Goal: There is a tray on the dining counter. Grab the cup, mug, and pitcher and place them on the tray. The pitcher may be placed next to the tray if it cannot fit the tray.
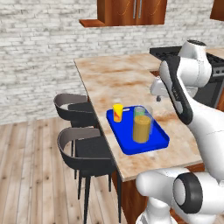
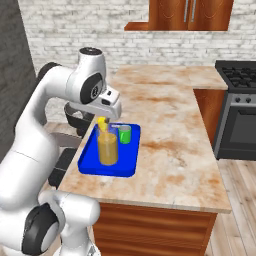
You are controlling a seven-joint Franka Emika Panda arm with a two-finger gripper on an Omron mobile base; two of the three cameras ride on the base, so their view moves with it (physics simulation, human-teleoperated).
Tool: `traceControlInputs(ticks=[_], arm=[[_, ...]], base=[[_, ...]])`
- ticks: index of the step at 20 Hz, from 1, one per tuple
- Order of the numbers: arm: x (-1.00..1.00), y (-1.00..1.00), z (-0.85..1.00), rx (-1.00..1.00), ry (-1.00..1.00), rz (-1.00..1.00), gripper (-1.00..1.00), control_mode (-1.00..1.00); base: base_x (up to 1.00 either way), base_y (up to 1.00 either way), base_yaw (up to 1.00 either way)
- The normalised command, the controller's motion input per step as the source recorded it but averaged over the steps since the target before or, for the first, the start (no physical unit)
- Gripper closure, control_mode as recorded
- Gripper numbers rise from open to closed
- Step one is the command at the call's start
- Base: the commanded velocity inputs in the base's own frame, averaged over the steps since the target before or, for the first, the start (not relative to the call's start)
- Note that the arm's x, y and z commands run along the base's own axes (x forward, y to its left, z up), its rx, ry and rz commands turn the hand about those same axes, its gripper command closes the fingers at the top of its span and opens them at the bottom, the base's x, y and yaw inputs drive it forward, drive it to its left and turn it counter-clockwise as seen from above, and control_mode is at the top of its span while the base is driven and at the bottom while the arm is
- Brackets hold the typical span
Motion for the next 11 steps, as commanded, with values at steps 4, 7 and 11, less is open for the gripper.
traceControlInputs(ticks=[4, 7, 11], arm=[[-1.00, 0.00, 0.20, 0.01, 0.00, -0.06, -1.00, -1.00], [-1.00, 0.00, 0.01, 0.00, 0.00, 0.00, -1.00, -1.00], [-0.99, 0.03, 0.00, -0.02, 0.00, 0.00, -1.00, -1.00]], base=[[0.00, 0.00, 0.00], [0.00, 0.00, 0.00], [0.00, 0.00, 0.00]])
